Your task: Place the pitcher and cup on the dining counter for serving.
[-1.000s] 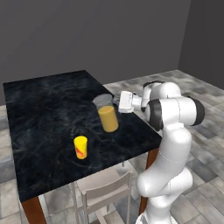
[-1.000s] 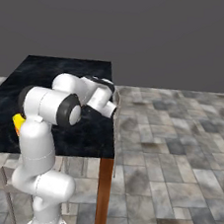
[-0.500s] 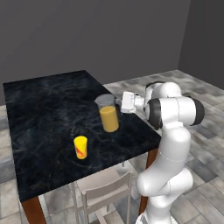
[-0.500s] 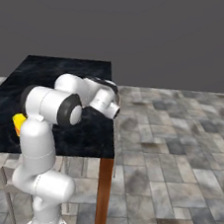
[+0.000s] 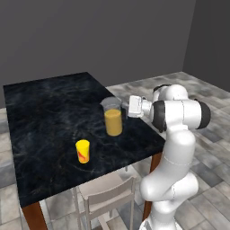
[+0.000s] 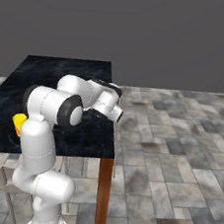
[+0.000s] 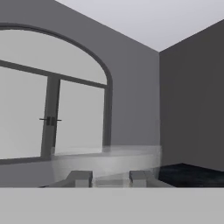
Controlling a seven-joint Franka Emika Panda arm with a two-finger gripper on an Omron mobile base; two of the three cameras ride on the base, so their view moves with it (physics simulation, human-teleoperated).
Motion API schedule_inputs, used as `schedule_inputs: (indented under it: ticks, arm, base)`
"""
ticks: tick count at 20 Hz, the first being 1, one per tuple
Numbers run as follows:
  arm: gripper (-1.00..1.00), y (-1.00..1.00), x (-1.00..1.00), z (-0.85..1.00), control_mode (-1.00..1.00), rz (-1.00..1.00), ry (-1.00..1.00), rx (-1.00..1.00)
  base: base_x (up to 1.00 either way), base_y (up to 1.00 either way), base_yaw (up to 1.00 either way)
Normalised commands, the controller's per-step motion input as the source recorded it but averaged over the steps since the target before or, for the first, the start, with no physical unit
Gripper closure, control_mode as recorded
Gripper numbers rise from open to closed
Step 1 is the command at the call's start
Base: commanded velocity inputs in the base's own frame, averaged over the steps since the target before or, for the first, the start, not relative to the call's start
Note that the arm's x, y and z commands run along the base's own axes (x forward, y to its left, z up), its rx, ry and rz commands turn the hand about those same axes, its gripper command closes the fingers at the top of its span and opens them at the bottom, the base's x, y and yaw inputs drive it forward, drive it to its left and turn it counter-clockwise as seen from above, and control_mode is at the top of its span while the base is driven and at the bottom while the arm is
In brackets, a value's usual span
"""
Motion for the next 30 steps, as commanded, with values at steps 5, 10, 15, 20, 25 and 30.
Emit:
schedule_inputs:
  ticks: [5, 10, 15, 20, 25, 30]
  arm:
    - [-1.00, 0.00, 0.00, 0.00, -1.00, 0.00, 0.00, 0.00]
    - [-1.00, -0.02, -0.09, 0.00, -1.00, 0.00, 0.00, 0.00]
    - [-1.00, -0.31, -0.43, 0.01, -1.00, 0.00, 0.00, 0.03]
    - [-1.00, -0.49, -0.66, 0.00, -1.00, 0.00, 0.00, 0.01]
    - [-1.00, -0.52, -0.83, 0.00, -1.00, 0.00, 0.00, 0.00]
    - [-1.00, -0.31, -0.99, 0.30, -1.00, -0.01, 0.00, 0.00]
  base:
    - [0.00, 0.00, 0.00]
    - [0.00, 0.00, 0.00]
    - [0.00, 0.00, 0.00]
    - [0.00, 0.00, 0.00]
    - [0.00, 0.00, 0.00]
    - [0.00, 0.00, 0.00]
